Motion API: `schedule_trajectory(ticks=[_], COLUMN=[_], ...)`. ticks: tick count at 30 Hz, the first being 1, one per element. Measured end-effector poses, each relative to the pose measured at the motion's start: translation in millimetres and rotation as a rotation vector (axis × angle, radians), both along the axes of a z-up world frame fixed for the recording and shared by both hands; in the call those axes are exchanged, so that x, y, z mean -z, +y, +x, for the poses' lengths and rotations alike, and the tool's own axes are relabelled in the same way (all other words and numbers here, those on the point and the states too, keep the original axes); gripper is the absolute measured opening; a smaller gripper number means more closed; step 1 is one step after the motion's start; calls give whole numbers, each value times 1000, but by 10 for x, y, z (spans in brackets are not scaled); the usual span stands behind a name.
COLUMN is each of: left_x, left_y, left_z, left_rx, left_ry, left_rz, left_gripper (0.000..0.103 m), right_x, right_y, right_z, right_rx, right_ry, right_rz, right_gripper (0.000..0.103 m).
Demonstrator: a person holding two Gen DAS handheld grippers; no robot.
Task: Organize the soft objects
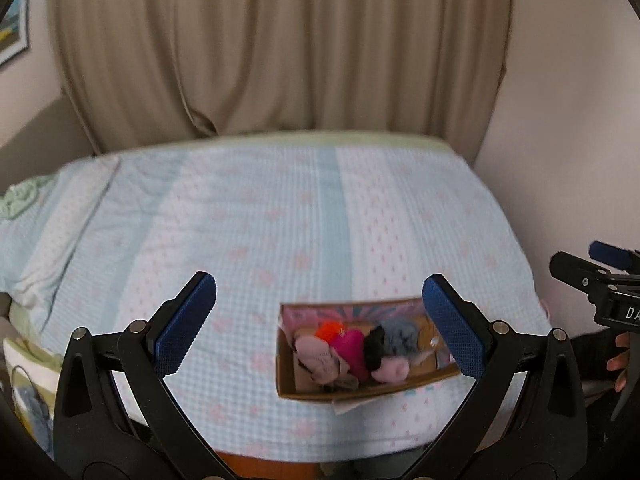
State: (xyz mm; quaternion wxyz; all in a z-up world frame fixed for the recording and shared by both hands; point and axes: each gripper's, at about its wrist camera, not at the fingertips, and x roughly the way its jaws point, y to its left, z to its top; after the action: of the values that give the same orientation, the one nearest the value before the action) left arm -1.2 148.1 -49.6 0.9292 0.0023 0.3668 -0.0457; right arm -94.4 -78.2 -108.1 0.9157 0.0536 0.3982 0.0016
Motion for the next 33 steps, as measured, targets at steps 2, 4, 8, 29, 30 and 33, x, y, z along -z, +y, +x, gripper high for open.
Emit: schedule_trajectory(ticks=[2, 4, 8, 29, 30, 33], left_x=[-180, -315, -479, -500, -500, -490], left_y=[25, 31, 29, -66, -70, -78], left_z=[-77, -136, -215, -280, -281, -283], left_rx=[-9, -15, -24, -36, -36, -34], left_ry=[-47, -86, -127, -158, -157, -156], left_rz=[-7, -7, -2, 4, 4, 5], left_gripper=[103, 103, 103, 103, 103, 103], right_x=[-143, -264, -410, -490, -493, -485], right_y=[-11, -16, -42, -142, -144, -163], right_z=[-93, -171, -262, -361, -361, -358], right_rx=[23, 38, 60, 86, 87, 91], right_ry=[-34, -64, -106, -160, -161, -163], right_rz=[-19, -35, -44, -82, -83, -82], right_gripper=[99, 99, 99, 99, 99, 99])
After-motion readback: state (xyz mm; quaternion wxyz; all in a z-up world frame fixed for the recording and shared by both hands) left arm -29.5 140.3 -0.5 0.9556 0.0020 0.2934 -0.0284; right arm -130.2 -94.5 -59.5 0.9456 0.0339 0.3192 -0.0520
